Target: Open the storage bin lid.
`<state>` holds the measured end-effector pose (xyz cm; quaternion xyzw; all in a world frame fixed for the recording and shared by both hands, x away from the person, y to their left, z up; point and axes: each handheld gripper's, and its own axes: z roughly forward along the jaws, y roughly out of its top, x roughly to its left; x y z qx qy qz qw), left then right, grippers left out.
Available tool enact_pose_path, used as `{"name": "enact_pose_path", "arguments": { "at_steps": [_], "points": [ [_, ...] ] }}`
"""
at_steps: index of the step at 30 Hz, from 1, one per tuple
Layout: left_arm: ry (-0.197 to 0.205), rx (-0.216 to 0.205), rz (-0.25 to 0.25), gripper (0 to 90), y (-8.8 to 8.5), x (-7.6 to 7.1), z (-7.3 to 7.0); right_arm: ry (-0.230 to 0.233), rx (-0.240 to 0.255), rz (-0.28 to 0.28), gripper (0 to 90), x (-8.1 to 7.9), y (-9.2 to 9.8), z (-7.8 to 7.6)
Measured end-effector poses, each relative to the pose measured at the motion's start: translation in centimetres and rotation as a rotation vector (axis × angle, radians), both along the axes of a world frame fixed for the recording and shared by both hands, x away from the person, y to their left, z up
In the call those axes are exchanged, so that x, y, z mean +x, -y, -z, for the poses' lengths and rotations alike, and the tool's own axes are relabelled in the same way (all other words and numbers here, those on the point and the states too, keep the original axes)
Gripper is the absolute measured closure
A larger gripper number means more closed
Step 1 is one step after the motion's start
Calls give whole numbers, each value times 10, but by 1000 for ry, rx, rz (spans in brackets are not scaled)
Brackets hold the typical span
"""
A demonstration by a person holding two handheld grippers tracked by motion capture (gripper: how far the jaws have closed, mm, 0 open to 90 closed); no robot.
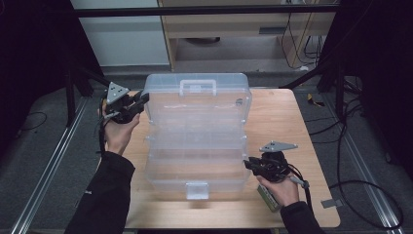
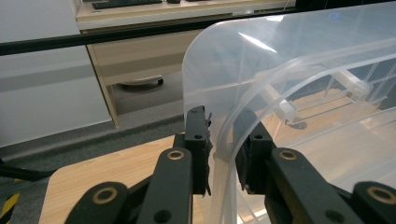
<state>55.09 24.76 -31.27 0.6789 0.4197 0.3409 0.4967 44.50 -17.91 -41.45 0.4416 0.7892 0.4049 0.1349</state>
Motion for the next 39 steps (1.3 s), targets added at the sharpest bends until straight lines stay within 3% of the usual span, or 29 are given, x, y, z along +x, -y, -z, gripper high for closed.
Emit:
{"name": "enact_pose_path", "arguments": {
  "at_steps": [12,13,17,33,39],
  "points": [
    [3,-20,-17,803,1,11,0,-2,-5,3,723,1,-1,0],
    [18,23,-32,821,3,12,-2,-3,-6,3,723,1,-1,0],
    [15,43,-38,830,4,15,-3,-4,-5,1,723,1,0,0],
    [-7,13,-57,848,6,37,1,-13,-1,2,721,1,-1,0],
    [-21,24,-63,849,8,44,0,-12,-1,0,721,2,0,0]
  ]
}}
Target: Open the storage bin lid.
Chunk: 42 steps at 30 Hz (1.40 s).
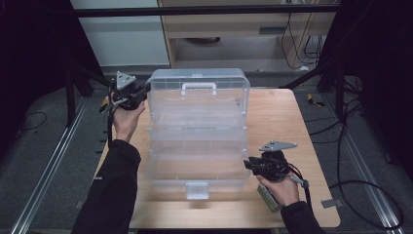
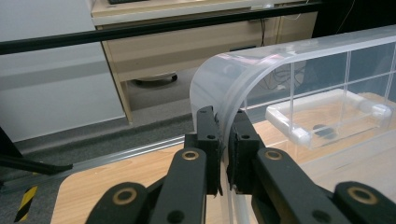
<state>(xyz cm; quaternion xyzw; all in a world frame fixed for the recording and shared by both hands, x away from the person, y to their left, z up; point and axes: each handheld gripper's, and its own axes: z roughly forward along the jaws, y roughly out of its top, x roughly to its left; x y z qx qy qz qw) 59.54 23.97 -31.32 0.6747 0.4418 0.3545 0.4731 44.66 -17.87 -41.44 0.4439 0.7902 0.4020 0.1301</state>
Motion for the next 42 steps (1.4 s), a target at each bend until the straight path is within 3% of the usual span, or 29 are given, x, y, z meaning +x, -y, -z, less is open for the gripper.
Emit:
{"name": "enact_pose_path", "arguments": {
  "at_steps": [18,42],
  "points": [
    [-11,-22,-9,849,1,22,9,1,-4,-3,721,0,0,0],
    [-59,-11,-16,842,3,51,21,1,-7,-7,718,1,0,0]
  ]
}}
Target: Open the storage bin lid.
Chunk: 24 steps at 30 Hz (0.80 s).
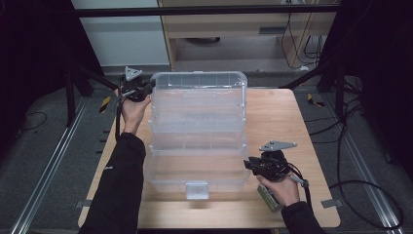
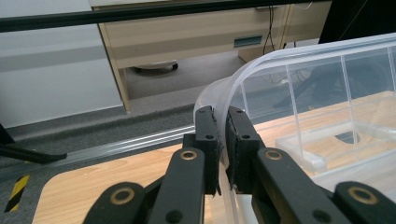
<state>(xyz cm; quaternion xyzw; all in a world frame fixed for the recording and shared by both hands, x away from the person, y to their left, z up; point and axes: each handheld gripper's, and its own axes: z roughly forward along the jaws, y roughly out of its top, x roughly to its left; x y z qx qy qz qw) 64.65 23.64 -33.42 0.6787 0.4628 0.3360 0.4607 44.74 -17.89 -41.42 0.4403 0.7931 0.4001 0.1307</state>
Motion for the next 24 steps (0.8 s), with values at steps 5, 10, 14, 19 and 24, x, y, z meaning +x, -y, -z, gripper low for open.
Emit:
{"name": "enact_pose_path", "arguments": {
  "at_steps": [5,10,14,19,24],
  "points": [
    [-7,-17,2,842,-1,4,3,-4,7,1,718,0,0,0],
    [-12,-10,-18,842,2,10,8,-3,5,1,718,0,0,0],
    [-17,-7,-21,840,3,14,11,0,3,-3,718,0,0,0],
    [-38,28,-22,838,6,18,10,1,0,-4,717,0,0,0],
    [-50,24,-23,836,5,23,14,-3,2,-4,717,0,0,0]
  ]
}}
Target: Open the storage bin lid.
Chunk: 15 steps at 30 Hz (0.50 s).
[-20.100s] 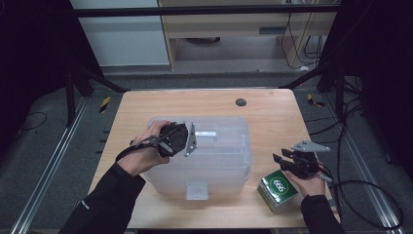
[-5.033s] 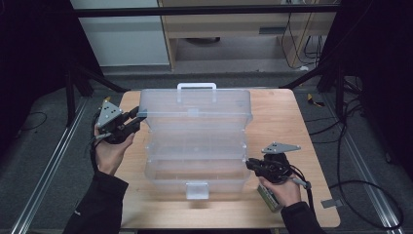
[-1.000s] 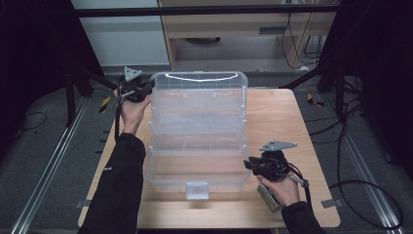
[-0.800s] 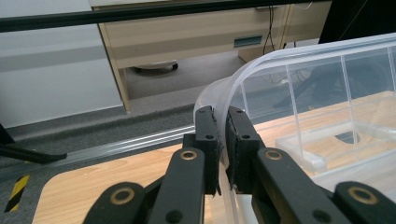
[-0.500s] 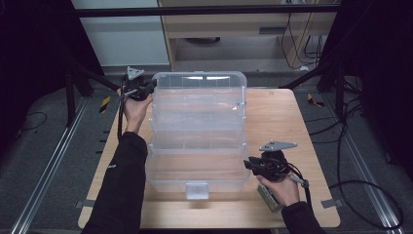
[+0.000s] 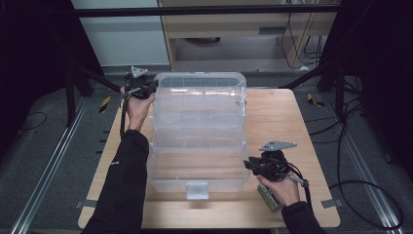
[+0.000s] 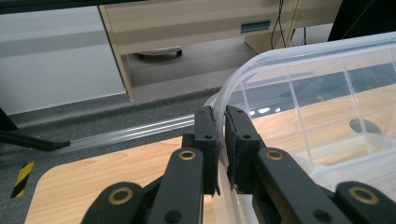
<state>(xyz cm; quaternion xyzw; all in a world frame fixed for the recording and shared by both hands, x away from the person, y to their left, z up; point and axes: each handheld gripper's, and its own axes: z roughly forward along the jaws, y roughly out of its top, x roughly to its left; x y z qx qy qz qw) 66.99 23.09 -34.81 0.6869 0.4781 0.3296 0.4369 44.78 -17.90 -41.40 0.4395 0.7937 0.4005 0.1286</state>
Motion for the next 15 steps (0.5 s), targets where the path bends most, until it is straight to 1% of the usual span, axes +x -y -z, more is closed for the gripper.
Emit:
{"name": "enact_pose_path", "arguments": {
  "at_steps": [3,4,7,8,11,13,15],
  "points": [
    [-3,-2,-1,837,0,1,1,-2,-1,0,717,0,0,0],
    [-12,-1,1,837,0,3,1,-2,-2,-1,717,0,0,0],
    [-13,-2,0,836,0,4,1,0,-8,-3,716,0,0,-1],
    [-17,7,2,835,0,4,1,-1,-13,-5,715,1,-1,-1],
    [-20,10,5,833,0,5,2,-1,-22,-9,715,1,-1,-2],
    [-19,8,6,831,0,5,2,-2,-22,-9,715,1,-1,-2],
    [-23,14,10,827,-1,7,3,-2,-21,-8,715,1,-1,-2]
  ]
}}
